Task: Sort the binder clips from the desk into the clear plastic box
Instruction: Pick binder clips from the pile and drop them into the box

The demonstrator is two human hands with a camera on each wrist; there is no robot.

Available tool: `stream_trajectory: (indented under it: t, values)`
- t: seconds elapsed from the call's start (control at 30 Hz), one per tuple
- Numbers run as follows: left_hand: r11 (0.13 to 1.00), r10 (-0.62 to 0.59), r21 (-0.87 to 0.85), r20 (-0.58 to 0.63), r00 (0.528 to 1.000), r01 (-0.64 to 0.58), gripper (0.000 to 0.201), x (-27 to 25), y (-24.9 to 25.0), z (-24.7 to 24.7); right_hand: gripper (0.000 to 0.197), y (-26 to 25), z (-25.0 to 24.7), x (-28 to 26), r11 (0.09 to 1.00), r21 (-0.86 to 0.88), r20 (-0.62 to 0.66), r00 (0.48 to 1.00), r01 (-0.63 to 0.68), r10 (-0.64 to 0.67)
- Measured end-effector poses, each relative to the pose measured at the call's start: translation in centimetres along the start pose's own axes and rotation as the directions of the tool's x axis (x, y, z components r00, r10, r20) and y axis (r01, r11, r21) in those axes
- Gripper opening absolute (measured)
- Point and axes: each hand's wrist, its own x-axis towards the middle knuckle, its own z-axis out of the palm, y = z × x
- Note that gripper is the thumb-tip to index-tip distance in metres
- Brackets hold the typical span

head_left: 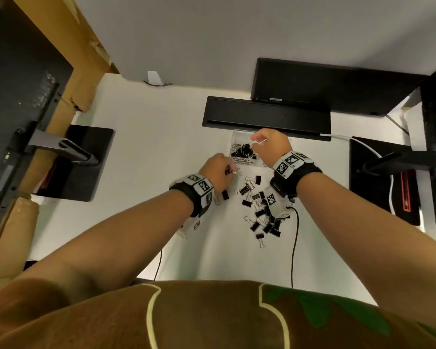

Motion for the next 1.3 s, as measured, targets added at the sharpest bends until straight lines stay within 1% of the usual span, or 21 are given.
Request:
stream_trajectory:
  t: [0.07,0.13,0.17,0.23,0.3,0.37,0.4,0.47,0.53,0.57,0.63,0.67,0.73,0.8,0.83,0.9,0.97,1.03,1.2,1.3]
  values:
    - [1.0,0.021,-0.003,-0.028,0.999,-0.021,0.011,1.4,1.1,-0.6,0.015,0.7,-0.2,-1.2,1.0,0.029,-0.031,0.999,-0.008,0.009]
    - [0.999,0.033,0.003,-0.049,0.998,-0.033,0.013,2.8,2.0,-1.0,0.016,1.7,-0.2,-2.8,1.0,0.019,-0.006,1.0,-0.019,0.019]
    - [0.999,0.034,0.01,-0.062,0.998,-0.033,0.014,3.4,2.5,-1.3,0.017,2.2,-0.1,-3.9,1.0,0.002,0.032,0.999,-0.019,0.019]
    - [0.999,0.029,0.045,-0.059,0.998,-0.026,0.017,4.6,3.2,-1.5,0.021,3.3,0.3,-6.2,0.999,-0.052,0.156,0.988,-0.004,0.012]
    - [0.996,0.0,0.086,-0.013,1.0,0.001,0.02,5.8,3.5,-1.5,0.023,4.2,1.1,-8.9,0.995,-0.097,0.293,0.956,0.034,-0.004]
    - [0.993,-0.043,0.113,0.011,0.999,0.041,0.019,6.5,3.7,-1.6,0.023,5.1,1.8,-11.3,0.984,-0.157,0.394,0.919,0.086,-0.017]
    - [0.994,-0.05,0.1,0.019,0.999,0.048,0.019,6.6,3.6,-1.5,0.02,5.6,2.2,-12.3,0.973,-0.2,0.439,0.898,0.114,-0.014]
    - [0.999,-0.026,0.037,0.032,0.999,0.025,0.029,6.3,3.6,-1.2,0.015,6.8,2.8,-13.9,0.938,-0.308,0.526,0.85,0.159,0.028]
    - [0.999,0.027,0.04,0.029,0.999,-0.028,0.037,4.9,3.9,-0.8,0.016,7.7,3.4,-14.7,0.9,-0.393,0.568,0.819,0.186,0.079]
    - [0.996,0.065,0.058,0.026,0.998,-0.067,0.037,4.0,4.0,-0.5,0.016,7.9,3.7,-14.9,0.888,-0.417,0.564,0.822,0.196,0.084]
    - [0.988,0.125,0.079,0.062,0.99,-0.13,0.032,2.1,4.0,0.7,0.014,8.0,4.3,-15.0,0.88,-0.434,0.522,0.849,0.191,0.074]
    - [0.985,0.143,0.087,0.105,0.984,-0.152,0.029,1.2,3.9,1.4,0.013,7.9,4.6,-14.9,0.885,-0.427,0.499,0.865,0.183,0.062]
    - [0.973,0.168,0.118,0.23,0.959,-0.199,0.022,-0.7,3.5,2.9,0.013,7.6,5.0,-14.6,0.907,-0.388,0.464,0.885,0.164,0.039]
    - [0.953,0.203,0.147,0.334,0.92,-0.264,0.018,-2.6,2.8,4.3,0.008,7.6,5.0,-14.1,0.939,-0.327,0.418,0.907,0.106,0.043]
    - [0.947,0.214,0.15,0.366,0.906,-0.284,0.018,-3.5,2.5,4.9,0.009,7.6,4.8,-13.9,0.953,-0.298,0.387,0.92,0.064,0.059]
    - [0.941,0.224,0.144,0.413,0.883,-0.306,0.022,-4.9,1.6,6.1,0.011,8.1,4.0,-13.3,0.966,-0.256,0.309,0.946,-0.015,0.096]
    - [0.943,0.214,0.133,0.457,0.863,-0.305,0.03,-5.8,0.9,7.0,0.009,8.5,2.9,-13.0,0.969,-0.24,0.252,0.96,-0.059,0.121]
    - [0.949,0.194,0.134,0.468,0.862,-0.286,0.031,-6.3,0.4,7.4,0.007,8.9,2.2,-13.1,0.968,-0.24,0.251,0.958,-0.074,0.136]
    - [0.956,0.134,0.193,0.387,0.912,-0.222,0.034,-5.8,-1.0,6.5,0.011,9.4,2.7,-13.6,0.968,-0.246,0.319,0.939,-0.047,0.126]
    - [0.949,0.134,0.216,0.383,0.914,-0.229,0.034,-5.5,-1.4,5.9,0.01,9.3,2.9,-13.6,0.978,-0.201,0.303,0.945,-0.063,0.124]
